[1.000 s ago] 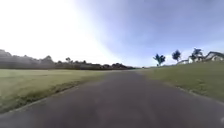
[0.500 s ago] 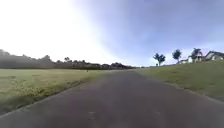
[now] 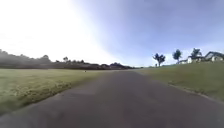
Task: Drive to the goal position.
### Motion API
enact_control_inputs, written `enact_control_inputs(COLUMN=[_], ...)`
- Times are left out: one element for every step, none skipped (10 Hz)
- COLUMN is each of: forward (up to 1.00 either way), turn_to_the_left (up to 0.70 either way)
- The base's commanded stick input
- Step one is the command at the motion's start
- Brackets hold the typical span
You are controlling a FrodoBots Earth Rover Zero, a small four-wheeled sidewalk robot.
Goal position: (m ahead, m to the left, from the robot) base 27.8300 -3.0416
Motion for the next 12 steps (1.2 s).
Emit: enact_control_inputs(forward=[1.0, 1.0, 1.0, 1.0, 1.0, 1.0, 1.0, 1.0, 1.0, 1.0, 1.0, 1.0], turn_to_the_left=[0.0, -0.06, -0.24, -0.27, 0.0, 0.0, 0.0, 0.0, 0.0, 0.0, 0.0, 0.0])
